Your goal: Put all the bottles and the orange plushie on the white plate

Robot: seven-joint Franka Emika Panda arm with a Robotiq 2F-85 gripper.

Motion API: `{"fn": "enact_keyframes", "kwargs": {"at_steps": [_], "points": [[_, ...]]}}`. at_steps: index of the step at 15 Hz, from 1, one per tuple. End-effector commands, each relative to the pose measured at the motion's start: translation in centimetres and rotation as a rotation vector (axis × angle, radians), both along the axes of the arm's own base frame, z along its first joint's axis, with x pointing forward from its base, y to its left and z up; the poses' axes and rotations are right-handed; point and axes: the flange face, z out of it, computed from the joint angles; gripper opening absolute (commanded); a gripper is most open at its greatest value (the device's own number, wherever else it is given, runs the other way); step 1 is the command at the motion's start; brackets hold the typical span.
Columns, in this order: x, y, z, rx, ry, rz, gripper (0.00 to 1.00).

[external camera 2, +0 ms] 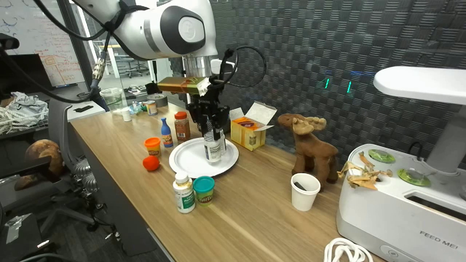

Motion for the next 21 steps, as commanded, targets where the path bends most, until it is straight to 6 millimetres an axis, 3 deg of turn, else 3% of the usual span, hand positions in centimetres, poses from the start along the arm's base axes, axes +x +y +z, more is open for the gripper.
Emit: {"fn": "enact_keyframes", "kwargs": {"at_steps": [1,17,18,19,21], "points": [[1.8,0.0,0.4,0.005,-0.046,0.005,0.19],[1.8,-1.3,-1.2,0.066,-0.044,-0.037,0.19],[1.7,-1.2,-1.2,0.068,-0.042,-0.037,0.53],[1.7,-1.2,-1.1,0.066,-0.044,-0.034,0.70],[1.5,-1.3,-0.7,0.061,-0.052,-0.034,0.84]]}}
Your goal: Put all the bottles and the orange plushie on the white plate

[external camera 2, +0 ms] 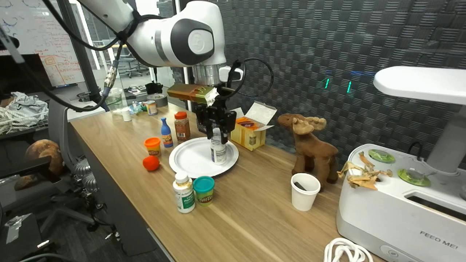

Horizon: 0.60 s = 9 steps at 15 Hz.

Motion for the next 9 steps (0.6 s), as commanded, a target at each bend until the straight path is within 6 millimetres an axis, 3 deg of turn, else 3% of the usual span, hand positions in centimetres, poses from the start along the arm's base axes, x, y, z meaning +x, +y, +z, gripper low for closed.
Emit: {"fn": "enact_keyframes", "kwargs": {"at_steps": [1,2,5,9], "points": [[-0.1,-0.1,1.3,0.015,-0.035,0.008,0.91],[-0.3,-0.2,1.7,0.010,-0.047,0.007,1.00],[-1.1,-0.4,3.7,-0.008,-0.083,-0.009,1.00],[-4.2,-2.7,6.8,-0.043,-0.113,-0.087,1.00]]}}
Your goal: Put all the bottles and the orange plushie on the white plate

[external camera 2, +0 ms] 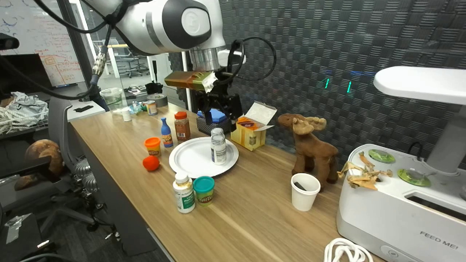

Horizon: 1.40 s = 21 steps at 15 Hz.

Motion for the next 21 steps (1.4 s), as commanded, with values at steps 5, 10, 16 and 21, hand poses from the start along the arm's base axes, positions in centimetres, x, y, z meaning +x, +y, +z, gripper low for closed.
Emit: {"fn": "enact_keyframes", "kwargs": {"at_steps": [5,10,16,21], "points": [[-8.8,-4.8,3.5,0.000,-0.005,-0.209,1.00],[-12.4,-6.6,0.8,0.012,0.064,-0.285,1.00],[-13.9,-7.0,-1.5,0.033,0.136,-0.315,1.00],[-14.4,-7.3,-1.8,0.028,0.167,-0.337,0.96]]}}
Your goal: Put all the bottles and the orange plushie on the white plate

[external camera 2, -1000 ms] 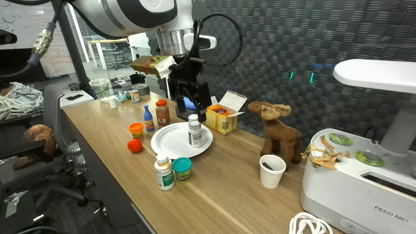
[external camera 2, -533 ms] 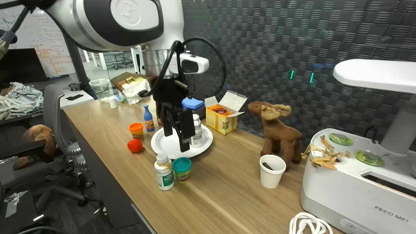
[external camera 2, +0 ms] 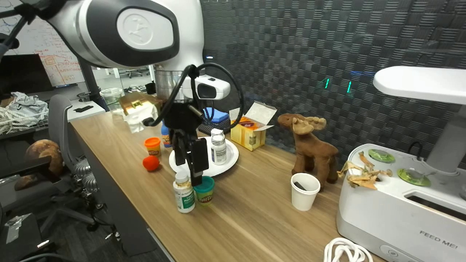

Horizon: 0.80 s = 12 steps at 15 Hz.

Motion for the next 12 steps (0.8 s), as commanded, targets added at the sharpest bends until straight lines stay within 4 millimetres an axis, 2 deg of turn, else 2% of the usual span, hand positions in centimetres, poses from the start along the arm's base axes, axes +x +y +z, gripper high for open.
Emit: {"fn": "enact_keyframes", "kwargs": {"at_steps": [1,3,4,7,10,12], "points": [[-0.78,-0.04,0.74,0.013,0.016,-0.035,0.90],[-0.78,-0.09,0.54,0.018,0.025,-0.035,0.64],[-0.77,-0.08,0.49,0.020,0.030,-0.035,0.54],[-0.64,-0.07,0.29,0.030,0.036,-0.033,0.31],[-0.63,-0.03,0.19,0.034,0.039,-0.033,0.08],[-0.71,0.13,0.40,0.040,0.038,-0.033,0.08]]}}
